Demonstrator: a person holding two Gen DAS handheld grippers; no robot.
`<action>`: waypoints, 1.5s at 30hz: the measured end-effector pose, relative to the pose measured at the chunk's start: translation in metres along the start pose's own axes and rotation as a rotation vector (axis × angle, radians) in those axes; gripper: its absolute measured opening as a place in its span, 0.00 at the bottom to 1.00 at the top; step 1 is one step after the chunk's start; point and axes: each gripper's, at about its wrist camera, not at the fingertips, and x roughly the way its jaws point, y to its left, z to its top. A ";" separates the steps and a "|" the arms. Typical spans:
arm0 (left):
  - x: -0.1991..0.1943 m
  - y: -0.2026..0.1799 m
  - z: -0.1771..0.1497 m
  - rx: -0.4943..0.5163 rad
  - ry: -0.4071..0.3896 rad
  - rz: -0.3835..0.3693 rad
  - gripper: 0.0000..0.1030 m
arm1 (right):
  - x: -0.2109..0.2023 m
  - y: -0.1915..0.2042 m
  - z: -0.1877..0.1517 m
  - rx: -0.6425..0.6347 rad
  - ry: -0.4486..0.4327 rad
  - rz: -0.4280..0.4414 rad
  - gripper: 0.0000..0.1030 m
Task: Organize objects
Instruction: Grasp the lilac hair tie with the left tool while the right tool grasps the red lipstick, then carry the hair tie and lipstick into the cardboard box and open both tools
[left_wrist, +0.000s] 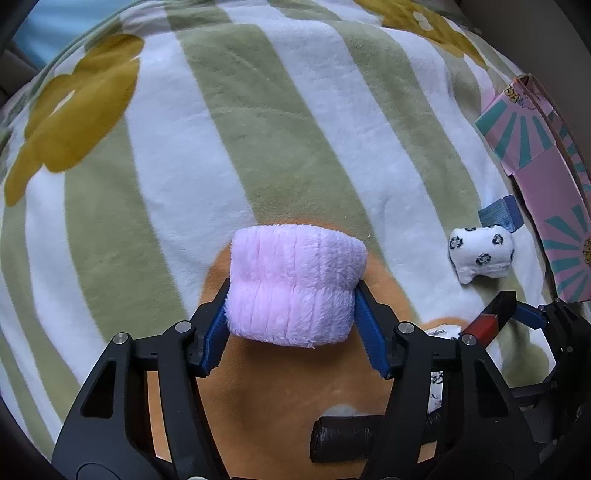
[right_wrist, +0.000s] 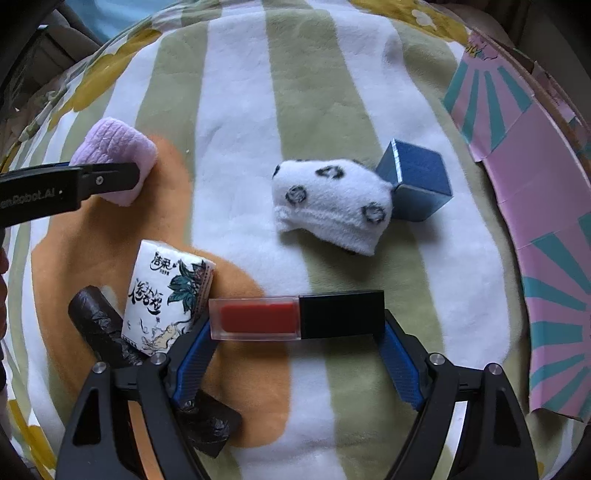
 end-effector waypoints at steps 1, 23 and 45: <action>-0.004 0.000 0.001 -0.001 -0.003 0.000 0.56 | -0.004 -0.002 0.000 0.004 -0.005 0.004 0.78; -0.147 -0.031 -0.025 -0.139 -0.147 0.026 0.56 | -0.136 -0.004 0.018 -0.112 -0.136 0.043 0.78; -0.278 -0.116 -0.120 -0.375 -0.241 0.123 0.56 | -0.258 -0.045 -0.009 -0.226 -0.229 0.114 0.78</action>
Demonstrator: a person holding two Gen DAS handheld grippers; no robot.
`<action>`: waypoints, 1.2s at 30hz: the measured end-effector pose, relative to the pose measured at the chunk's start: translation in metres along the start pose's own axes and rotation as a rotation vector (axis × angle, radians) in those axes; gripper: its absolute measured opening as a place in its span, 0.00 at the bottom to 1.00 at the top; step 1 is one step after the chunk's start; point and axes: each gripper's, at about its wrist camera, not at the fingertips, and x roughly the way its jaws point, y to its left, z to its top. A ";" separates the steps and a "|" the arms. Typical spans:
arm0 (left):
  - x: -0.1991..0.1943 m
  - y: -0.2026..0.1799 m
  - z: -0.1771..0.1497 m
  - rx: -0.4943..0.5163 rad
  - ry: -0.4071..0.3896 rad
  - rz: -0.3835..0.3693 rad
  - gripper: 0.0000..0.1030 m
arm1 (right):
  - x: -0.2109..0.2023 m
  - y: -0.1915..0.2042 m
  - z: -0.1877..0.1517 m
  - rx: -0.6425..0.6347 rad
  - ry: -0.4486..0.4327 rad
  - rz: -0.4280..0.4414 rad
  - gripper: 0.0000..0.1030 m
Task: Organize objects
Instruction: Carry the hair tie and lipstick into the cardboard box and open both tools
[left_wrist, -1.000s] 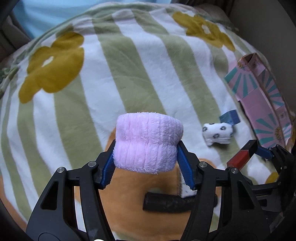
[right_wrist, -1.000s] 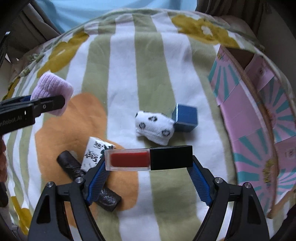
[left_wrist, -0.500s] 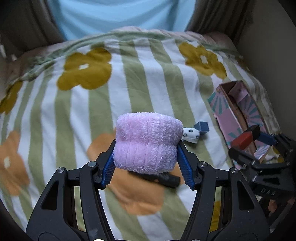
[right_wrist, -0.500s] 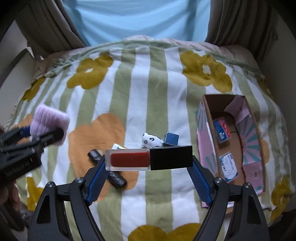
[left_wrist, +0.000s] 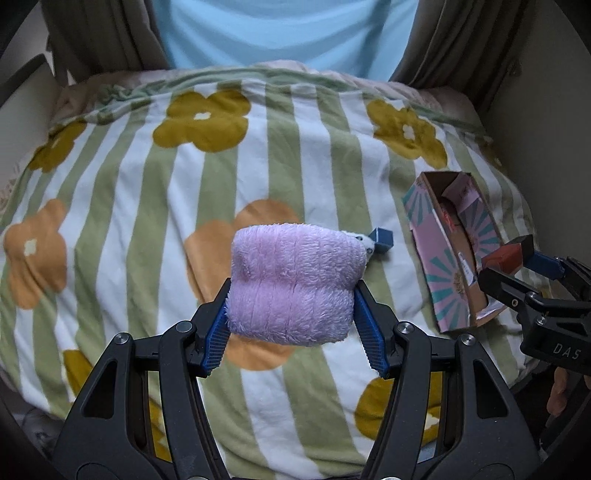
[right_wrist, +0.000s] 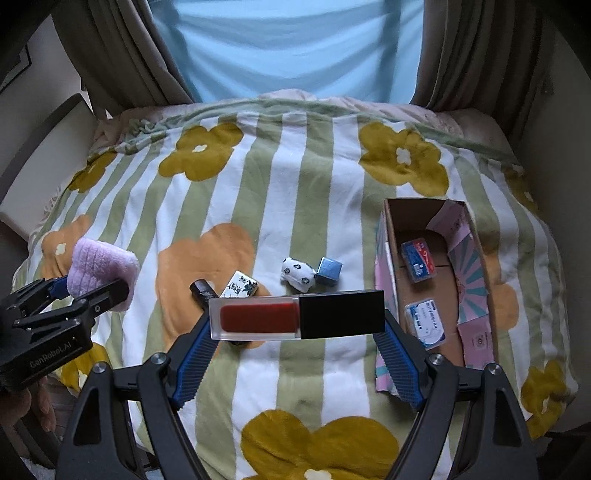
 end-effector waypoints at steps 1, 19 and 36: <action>-0.002 -0.002 0.001 0.005 -0.003 -0.002 0.56 | -0.003 -0.002 0.000 0.004 -0.007 -0.002 0.78; 0.015 -0.131 0.055 0.234 -0.009 -0.162 0.56 | -0.031 -0.125 -0.011 0.221 -0.023 -0.132 0.78; 0.143 -0.298 0.093 0.478 0.151 -0.266 0.56 | 0.061 -0.213 -0.050 0.365 0.196 -0.154 0.78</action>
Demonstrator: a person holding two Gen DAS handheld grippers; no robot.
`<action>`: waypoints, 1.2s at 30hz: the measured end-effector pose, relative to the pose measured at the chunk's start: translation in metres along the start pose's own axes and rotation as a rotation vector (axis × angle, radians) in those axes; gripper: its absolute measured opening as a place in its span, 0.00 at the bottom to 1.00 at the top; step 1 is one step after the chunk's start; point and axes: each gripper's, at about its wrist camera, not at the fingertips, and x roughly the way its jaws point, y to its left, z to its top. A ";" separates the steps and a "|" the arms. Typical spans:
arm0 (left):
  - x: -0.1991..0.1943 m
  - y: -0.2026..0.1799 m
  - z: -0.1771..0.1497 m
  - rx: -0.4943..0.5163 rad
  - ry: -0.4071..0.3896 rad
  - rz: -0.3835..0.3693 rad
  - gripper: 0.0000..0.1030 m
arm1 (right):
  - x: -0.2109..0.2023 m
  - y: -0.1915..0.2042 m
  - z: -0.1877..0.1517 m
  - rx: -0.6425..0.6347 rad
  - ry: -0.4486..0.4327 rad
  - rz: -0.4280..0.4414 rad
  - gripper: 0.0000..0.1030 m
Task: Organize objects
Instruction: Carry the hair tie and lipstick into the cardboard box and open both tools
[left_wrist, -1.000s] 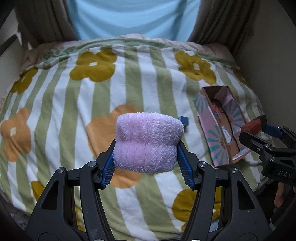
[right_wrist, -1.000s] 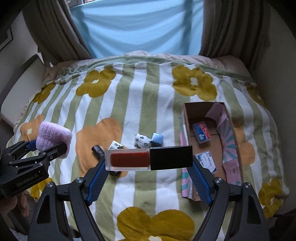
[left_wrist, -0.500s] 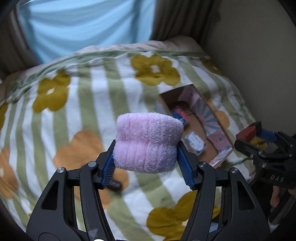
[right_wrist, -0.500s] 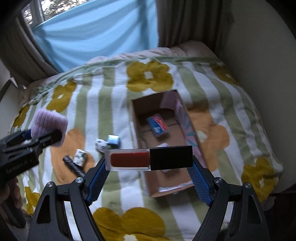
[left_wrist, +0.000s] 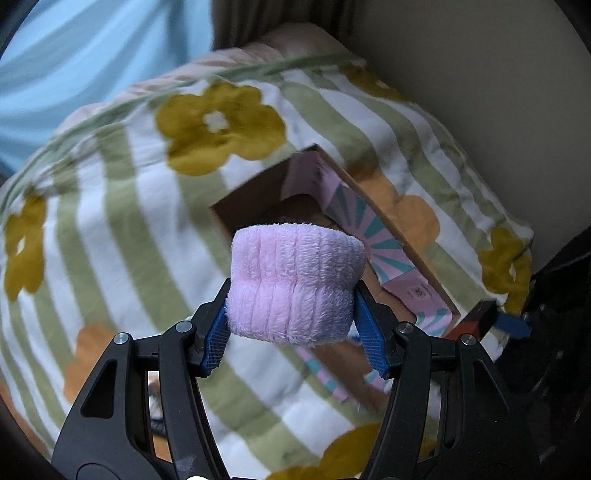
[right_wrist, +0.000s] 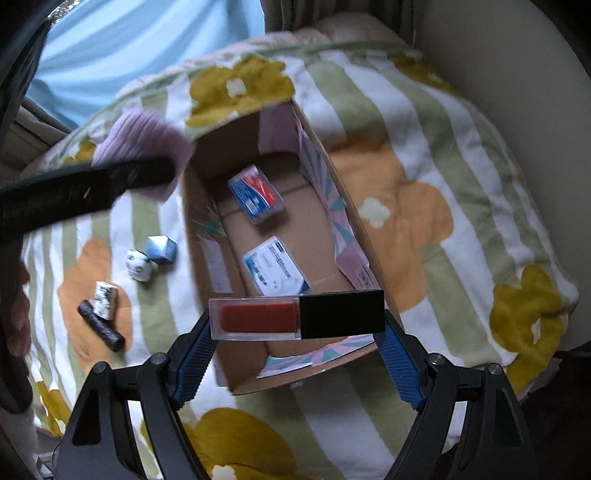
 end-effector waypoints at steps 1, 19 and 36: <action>0.011 -0.003 0.005 0.009 0.014 -0.007 0.56 | 0.008 -0.002 0.000 0.000 0.013 0.001 0.78; 0.193 -0.053 0.036 0.269 0.247 -0.045 0.56 | 0.090 -0.009 -0.004 0.032 0.084 0.055 0.78; 0.165 -0.058 0.043 0.303 0.200 -0.036 1.00 | 0.070 -0.017 -0.014 0.126 -0.012 0.101 1.00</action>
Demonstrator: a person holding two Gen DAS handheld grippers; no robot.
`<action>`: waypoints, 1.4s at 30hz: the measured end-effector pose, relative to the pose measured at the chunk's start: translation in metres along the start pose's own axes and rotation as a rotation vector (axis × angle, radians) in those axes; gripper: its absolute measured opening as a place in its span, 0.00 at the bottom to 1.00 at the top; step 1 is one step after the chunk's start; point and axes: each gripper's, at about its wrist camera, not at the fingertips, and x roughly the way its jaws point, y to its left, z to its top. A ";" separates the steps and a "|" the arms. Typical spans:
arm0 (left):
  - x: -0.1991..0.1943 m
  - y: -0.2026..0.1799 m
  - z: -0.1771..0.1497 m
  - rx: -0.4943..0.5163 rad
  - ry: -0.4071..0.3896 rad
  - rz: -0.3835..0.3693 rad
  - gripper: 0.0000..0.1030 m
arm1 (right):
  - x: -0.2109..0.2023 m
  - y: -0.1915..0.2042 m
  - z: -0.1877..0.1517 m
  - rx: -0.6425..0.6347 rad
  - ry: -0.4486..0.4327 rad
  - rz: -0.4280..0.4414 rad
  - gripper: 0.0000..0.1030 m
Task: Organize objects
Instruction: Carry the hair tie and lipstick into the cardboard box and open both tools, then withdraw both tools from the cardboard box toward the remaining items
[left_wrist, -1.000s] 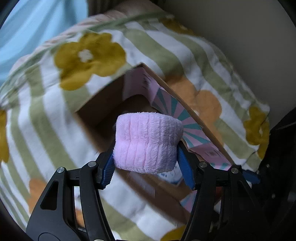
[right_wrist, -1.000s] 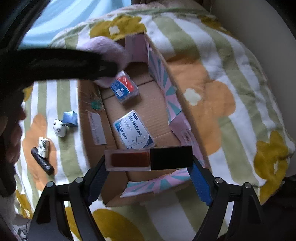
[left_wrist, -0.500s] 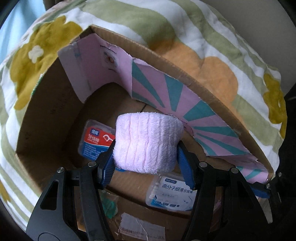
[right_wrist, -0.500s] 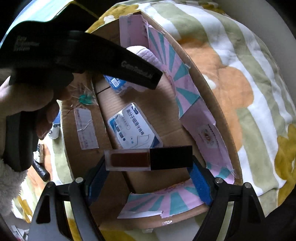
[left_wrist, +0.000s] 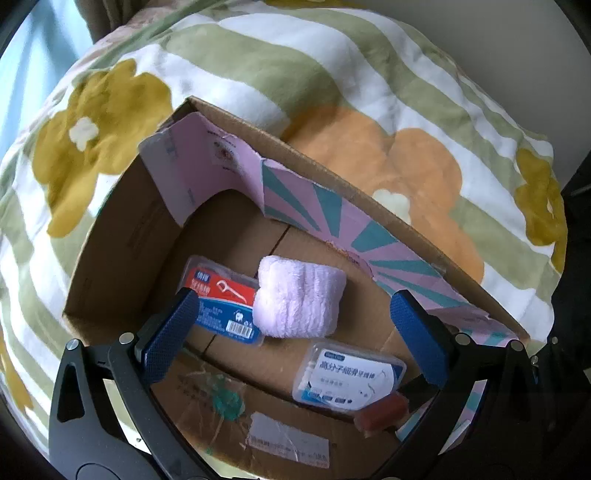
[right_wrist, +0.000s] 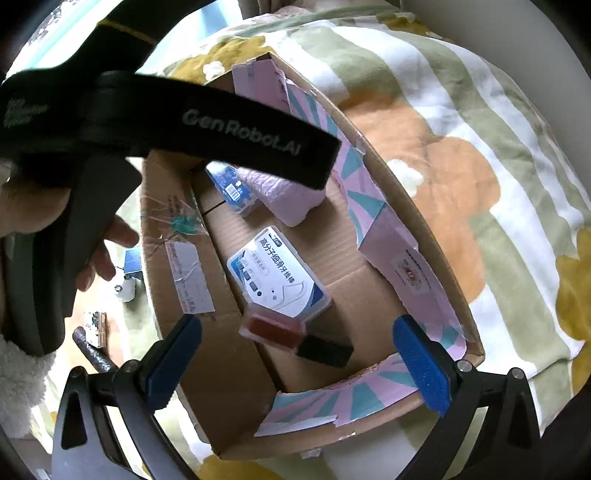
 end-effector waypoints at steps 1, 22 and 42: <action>-0.002 0.000 -0.002 0.000 -0.001 0.002 1.00 | -0.001 0.000 -0.001 0.001 -0.002 -0.002 1.00; -0.109 0.007 -0.037 -0.084 -0.136 0.036 1.00 | -0.071 0.040 0.000 -0.133 -0.114 -0.040 1.00; -0.295 0.048 -0.207 -0.407 -0.363 0.229 1.00 | -0.165 0.143 -0.020 -0.428 -0.237 0.053 1.00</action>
